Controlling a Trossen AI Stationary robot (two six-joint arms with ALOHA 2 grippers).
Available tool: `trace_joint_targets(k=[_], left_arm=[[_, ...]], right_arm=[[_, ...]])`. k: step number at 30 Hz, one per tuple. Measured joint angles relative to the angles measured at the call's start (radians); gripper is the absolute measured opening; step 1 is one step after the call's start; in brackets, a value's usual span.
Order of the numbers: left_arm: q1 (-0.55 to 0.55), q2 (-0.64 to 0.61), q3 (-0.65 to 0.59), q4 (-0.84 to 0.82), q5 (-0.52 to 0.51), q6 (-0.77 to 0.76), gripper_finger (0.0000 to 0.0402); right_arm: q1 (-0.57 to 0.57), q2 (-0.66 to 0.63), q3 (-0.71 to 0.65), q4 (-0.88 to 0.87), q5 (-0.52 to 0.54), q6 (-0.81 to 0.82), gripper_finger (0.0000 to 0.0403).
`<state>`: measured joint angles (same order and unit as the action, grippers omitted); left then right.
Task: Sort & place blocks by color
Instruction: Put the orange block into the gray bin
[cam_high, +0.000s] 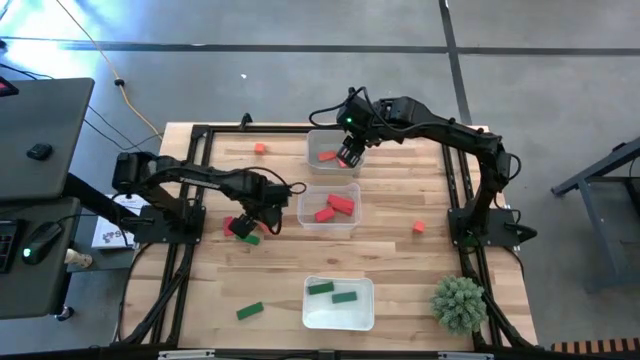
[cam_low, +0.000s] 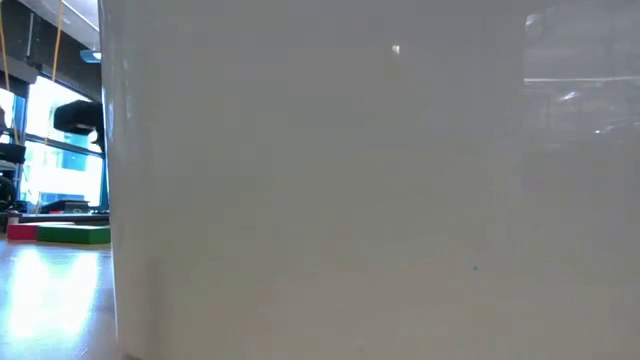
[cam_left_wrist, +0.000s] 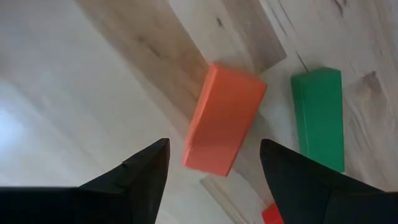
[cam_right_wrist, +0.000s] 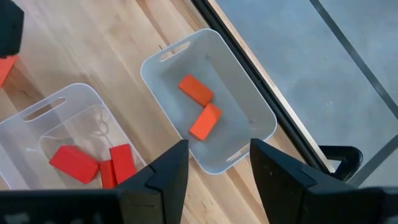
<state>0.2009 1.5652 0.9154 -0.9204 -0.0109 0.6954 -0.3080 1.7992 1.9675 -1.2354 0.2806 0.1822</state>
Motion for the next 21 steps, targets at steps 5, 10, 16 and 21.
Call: trace_joint_targets(k=[5,10,16,21], left_arm=[[-0.015,0.036,0.0,0.056,0.0,0.015,0.0239],[-0.026,0.087,0.0,0.073,0.0,0.015,0.0235],[-0.031,0.124,0.0,0.097,0.0,-0.031,0.0209],[-0.033,0.124,0.0,0.094,0.0,-0.091,0.0157]], right_arm=[[0.0,0.0,0.0,0.001,0.0,0.0,0.016],[0.0,0.0,0.0,0.001,0.0,0.0,0.016],[0.0,0.0,0.0,0.001,0.001,0.017,0.016],[0.0,0.0,0.0,0.001,0.008,0.028,0.016]])
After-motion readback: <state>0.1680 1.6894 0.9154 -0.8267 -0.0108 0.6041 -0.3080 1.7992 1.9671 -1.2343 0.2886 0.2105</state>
